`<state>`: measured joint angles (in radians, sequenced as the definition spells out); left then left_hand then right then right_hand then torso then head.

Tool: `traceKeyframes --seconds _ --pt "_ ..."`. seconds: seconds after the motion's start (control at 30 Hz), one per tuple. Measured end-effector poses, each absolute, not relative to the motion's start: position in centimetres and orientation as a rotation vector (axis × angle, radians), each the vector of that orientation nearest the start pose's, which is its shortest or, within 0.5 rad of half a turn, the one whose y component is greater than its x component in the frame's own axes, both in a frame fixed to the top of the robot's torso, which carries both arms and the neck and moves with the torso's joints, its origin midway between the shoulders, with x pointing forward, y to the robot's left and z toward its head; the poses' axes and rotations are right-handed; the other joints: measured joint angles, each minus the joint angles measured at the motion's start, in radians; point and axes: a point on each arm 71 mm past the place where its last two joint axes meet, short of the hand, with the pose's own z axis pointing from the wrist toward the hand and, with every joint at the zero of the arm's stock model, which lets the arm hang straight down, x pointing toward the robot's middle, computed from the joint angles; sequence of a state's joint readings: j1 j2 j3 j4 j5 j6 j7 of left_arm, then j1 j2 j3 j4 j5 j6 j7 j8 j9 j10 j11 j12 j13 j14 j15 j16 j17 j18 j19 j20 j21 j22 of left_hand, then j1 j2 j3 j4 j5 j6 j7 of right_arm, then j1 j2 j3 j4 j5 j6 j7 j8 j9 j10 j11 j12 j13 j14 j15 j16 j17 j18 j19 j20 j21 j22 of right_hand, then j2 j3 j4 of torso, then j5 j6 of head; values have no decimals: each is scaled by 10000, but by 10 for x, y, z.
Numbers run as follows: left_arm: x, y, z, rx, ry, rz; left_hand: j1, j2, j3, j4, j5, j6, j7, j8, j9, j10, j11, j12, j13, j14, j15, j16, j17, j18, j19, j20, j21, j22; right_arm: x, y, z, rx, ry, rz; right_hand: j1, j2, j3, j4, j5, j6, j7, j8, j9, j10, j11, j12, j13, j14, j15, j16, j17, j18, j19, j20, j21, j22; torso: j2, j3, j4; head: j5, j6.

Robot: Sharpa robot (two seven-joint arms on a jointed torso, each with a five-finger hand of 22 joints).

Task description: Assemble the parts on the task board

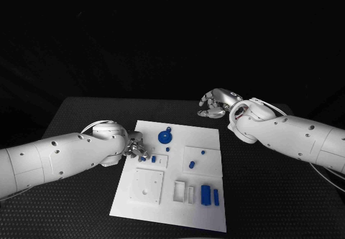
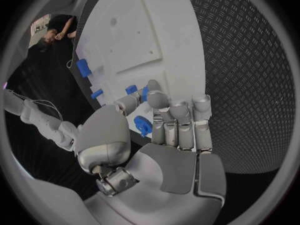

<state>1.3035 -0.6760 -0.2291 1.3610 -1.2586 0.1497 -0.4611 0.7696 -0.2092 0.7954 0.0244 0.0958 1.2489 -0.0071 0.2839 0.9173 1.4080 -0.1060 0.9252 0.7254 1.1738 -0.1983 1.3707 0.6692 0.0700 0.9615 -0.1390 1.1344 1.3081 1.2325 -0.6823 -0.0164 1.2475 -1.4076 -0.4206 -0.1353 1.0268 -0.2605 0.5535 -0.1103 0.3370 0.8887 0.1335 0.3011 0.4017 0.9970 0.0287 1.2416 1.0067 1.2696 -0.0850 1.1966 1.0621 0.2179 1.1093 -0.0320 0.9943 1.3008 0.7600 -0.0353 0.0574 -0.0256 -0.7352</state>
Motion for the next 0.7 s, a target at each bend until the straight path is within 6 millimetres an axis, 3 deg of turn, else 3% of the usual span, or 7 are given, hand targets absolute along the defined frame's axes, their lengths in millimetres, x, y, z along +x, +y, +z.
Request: traceKeyframes --seconds 0.57,0.7 --pt "500 189 -245 1308 22874 -2225 145 -145 -23 24 -39 -20 -20 20 -3 1 1 0 0 -3 6 -36 1 0 0 0 0 -2 545 -206 -170 95 15410 5335 0 0 0 0 0 -44 9 0 -9 0 0 0 1 0 0 0 0 1 -2 2 -3 -2 2 6 -5 13 -7" --pt "500 189 -245 1303 22875 -2247 389 71 -31 -224 99 -29 -29 18 13 -82 5 0 0 -7 7 -39 0 0 -1 0 0 -3 545 -206 -170 94 15411 5335 0 0 0 0 0 -54 18 0 -9 0 0 0 -8 0 0 0 0 0 -2 2 -3 -2 3 2 -7 13 -9"
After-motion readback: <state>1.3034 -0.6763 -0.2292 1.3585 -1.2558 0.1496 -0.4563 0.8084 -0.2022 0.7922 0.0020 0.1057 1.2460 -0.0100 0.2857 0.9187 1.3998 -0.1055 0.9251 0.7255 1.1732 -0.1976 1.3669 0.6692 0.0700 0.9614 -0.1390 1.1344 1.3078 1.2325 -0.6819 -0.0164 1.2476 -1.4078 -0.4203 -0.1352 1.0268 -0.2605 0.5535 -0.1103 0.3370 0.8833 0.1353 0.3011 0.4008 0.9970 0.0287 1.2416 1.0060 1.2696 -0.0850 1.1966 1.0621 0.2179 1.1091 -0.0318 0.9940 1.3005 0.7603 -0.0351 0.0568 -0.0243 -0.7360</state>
